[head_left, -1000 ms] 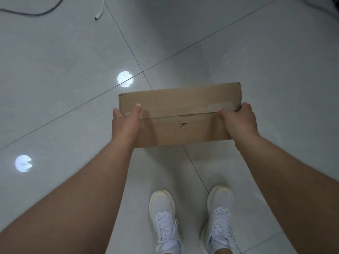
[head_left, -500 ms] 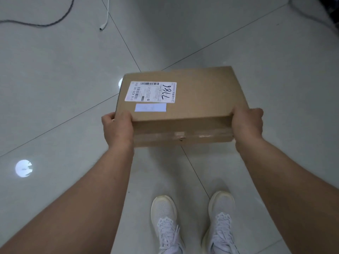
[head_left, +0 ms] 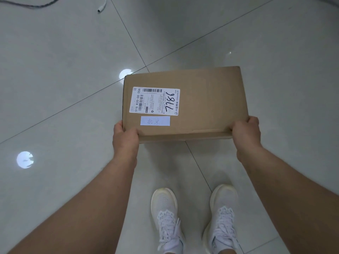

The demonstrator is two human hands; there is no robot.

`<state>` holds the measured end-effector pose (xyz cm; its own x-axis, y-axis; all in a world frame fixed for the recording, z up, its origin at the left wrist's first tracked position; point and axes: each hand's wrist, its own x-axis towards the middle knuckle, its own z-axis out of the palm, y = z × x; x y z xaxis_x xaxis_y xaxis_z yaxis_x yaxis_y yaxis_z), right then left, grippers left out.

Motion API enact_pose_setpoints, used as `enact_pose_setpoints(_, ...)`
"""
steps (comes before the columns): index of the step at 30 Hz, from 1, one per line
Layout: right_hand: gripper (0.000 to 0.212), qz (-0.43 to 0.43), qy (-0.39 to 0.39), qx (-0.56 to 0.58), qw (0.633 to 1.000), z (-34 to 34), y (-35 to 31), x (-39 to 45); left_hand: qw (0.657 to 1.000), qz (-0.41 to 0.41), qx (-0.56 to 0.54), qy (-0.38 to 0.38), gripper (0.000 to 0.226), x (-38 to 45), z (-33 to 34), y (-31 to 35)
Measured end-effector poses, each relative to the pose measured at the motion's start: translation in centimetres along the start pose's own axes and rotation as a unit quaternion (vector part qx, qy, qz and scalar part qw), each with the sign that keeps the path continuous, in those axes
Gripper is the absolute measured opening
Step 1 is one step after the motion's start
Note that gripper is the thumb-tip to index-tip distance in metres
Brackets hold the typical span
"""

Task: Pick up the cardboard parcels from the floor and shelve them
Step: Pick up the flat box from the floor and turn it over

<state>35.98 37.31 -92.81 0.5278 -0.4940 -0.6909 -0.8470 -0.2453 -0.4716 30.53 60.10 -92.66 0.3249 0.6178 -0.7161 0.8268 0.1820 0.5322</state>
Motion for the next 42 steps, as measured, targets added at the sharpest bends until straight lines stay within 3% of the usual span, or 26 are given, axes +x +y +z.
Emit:
enact_pose_setpoints(7, 0.057, 0.012, -0.036, 0.041, 0.998, 0.5, 1.9, 1.3, 0.999, 0.033, 0.013, -0.020, 0.043, 0.8, 0.0, -2.1)
enact_pose_setpoints(9, 0.059, 0.005, -0.036, 0.037, 0.999, 0.5, 3.0, 2.1, 0.998, 0.050, 0.021, -0.028, 0.051, 1.7, -0.2, -3.5)
enact_pose_setpoints(13, 0.067, 0.005, -0.036, 0.070, 0.997, 0.8, 5.1, 3.1, 0.999, 0.031, -0.010, -0.041, 0.090, 3.1, -0.4, -5.4)
enact_pose_setpoints(19, 0.062, 0.005, -0.043, 0.122, 0.992, 0.9, 4.8, 3.3, 0.995, 0.023, -0.087, -0.051, 0.086, 3.5, -0.1, -5.1)
enact_pose_setpoints(22, 0.060, -0.016, -0.031, 0.131, 0.991, -0.2, 3.2, 2.8, 0.992, 0.046, -0.102, -0.056, 0.086, 2.7, -0.7, -3.3)
enact_pose_setpoints(26, 0.061, -0.046, -0.030, 0.171, 0.984, -2.2, 0.6, 1.3, 0.986, 0.097, -0.120, -0.063, 0.066, 0.5, -1.2, 0.1)
enact_pose_setpoints(30, 0.075, -0.092, -0.019, 0.205, 0.974, -4.9, -3.5, -0.8, 0.973, 0.161, -0.131, -0.098, 0.054, -2.9, -2.0, 4.7)
enact_pose_setpoints(34, 0.092, -0.142, 0.012, 0.238, 0.961, -8.3, -8.8, -3.7, 0.958, 0.215, -0.153, -0.113, 0.064, -6.7, -3.6, 9.6)
enact_pose_setpoints(38, 0.086, -0.190, 0.033, 0.259, 0.947, -11.9, -14.0, -7.5, 0.946, 0.251, -0.168, -0.114, 0.079, -10.2, -5.7, 14.5)
enact_pose_setpoints(42, 0.080, -0.217, 0.024, 0.286, 0.933, -15.8, -18.5, -11.6, 0.938, 0.289, -0.161, -0.108, 0.079, -14.0, -7.9, 19.7)
